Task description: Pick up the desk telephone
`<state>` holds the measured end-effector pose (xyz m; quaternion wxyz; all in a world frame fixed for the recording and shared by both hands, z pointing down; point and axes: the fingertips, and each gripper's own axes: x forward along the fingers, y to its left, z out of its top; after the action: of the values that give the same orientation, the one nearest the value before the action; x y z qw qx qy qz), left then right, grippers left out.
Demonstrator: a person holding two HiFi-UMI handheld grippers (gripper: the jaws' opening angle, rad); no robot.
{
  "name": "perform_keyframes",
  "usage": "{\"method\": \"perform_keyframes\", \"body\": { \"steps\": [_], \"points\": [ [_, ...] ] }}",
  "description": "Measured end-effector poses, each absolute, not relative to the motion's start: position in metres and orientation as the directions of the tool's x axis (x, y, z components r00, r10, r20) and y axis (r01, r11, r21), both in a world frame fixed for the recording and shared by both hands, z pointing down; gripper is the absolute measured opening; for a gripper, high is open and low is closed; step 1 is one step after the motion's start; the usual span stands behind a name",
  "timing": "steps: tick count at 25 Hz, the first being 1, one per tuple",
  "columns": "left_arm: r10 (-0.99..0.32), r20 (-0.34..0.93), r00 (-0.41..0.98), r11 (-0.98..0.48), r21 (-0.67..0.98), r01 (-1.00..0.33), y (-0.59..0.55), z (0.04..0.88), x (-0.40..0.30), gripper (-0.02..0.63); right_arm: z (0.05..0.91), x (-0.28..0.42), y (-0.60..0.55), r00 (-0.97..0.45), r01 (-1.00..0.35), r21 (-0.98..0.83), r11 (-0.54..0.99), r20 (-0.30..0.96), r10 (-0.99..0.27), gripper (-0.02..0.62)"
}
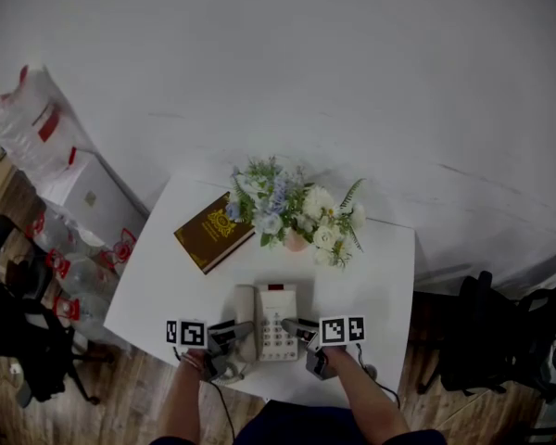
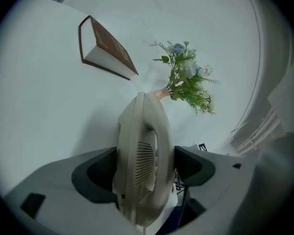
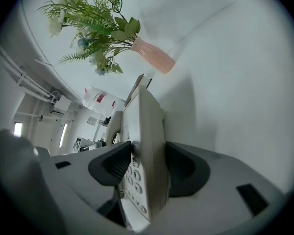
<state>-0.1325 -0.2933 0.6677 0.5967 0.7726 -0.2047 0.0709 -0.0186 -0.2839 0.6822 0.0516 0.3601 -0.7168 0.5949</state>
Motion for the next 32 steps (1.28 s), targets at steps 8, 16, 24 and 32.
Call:
{"method": "perform_keyframes", "body": {
  "steps": [8,16,24,32],
  "points": [
    [-0.262,0.369,0.892,-0.212,0.88,-0.426,-0.295,0.667,-0.135,0.364,0.683,-0.018,-0.285,-0.737,-0.579,-0.814,0.037,0.504,-0.449,0.232],
    [-0.302,0.39,0.87,-0.194,0.868,-0.456,-0.293,0.664,-0.136,0.337,0.681,-0.017,-0.283,-0.721,-0.596,-0.801,0.056,0.504,-0.475,0.229],
    [-0.318,0.401,0.859,-0.188,0.862,-0.471,-0.287,0.661,-0.136,0.324,0.679,-0.017,-0.278,-0.72,-0.595,-0.801,0.06,0.499,-0.482,0.227],
    [-0.325,0.398,0.858,-0.191,0.861,-0.472,-0.274,0.658,-0.138,0.322,0.676,-0.019,-0.267,-0.734,-0.582,-0.81,0.073,0.485,-0.476,0.227]
  ]
}}
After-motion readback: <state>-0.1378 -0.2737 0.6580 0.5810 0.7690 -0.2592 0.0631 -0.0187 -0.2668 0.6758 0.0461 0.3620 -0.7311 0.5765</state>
